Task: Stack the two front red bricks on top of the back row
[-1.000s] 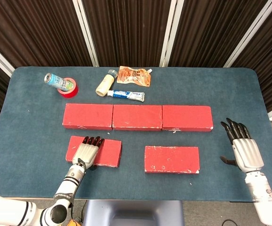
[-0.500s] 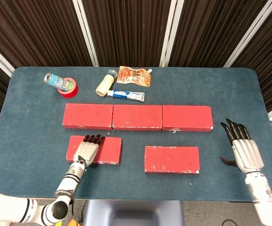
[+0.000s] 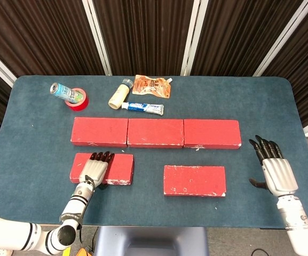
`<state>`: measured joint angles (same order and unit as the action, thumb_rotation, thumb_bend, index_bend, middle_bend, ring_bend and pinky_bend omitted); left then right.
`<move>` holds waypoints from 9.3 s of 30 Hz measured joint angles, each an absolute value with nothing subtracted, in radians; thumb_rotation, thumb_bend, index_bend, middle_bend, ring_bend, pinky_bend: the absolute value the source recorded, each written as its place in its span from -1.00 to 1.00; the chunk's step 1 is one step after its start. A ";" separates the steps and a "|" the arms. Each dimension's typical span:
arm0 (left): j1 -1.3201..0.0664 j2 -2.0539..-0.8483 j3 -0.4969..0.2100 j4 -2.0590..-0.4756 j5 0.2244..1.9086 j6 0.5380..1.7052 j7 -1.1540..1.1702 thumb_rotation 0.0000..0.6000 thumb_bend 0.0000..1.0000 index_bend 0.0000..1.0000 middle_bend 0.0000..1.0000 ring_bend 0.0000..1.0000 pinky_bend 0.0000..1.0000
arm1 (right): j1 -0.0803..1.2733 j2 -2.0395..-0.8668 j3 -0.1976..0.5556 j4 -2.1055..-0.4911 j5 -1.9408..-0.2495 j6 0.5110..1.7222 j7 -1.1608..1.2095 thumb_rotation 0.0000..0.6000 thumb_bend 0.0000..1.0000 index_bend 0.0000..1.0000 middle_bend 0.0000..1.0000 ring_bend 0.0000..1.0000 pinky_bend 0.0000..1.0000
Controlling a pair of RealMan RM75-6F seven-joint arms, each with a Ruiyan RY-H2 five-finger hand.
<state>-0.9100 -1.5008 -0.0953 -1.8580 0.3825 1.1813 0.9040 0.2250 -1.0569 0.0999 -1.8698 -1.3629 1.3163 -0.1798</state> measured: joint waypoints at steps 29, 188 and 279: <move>-0.854 -1.449 -0.040 -1.923 0.545 1.286 0.849 1.00 -0.54 -1.00 -0.80 -0.81 -0.47 | 0.228 -1.066 0.097 -1.878 -1.364 1.321 -0.205 1.00 -1.00 -0.92 -0.85 -0.91 -1.00; -0.474 -1.266 0.038 -1.456 1.128 1.298 0.141 1.00 -0.50 -1.00 -1.00 -1.00 -0.92 | 0.147 -1.106 -0.032 -1.858 -1.530 1.353 -0.102 1.00 -1.00 -1.00 -0.85 -0.94 -1.00; -0.430 -1.236 -0.098 -1.512 1.006 1.078 0.301 1.00 -0.47 -1.00 -1.00 -1.00 -0.93 | 0.679 -1.422 0.029 -1.929 -0.695 1.070 -0.635 1.00 -0.96 -0.90 -0.62 -0.38 -0.94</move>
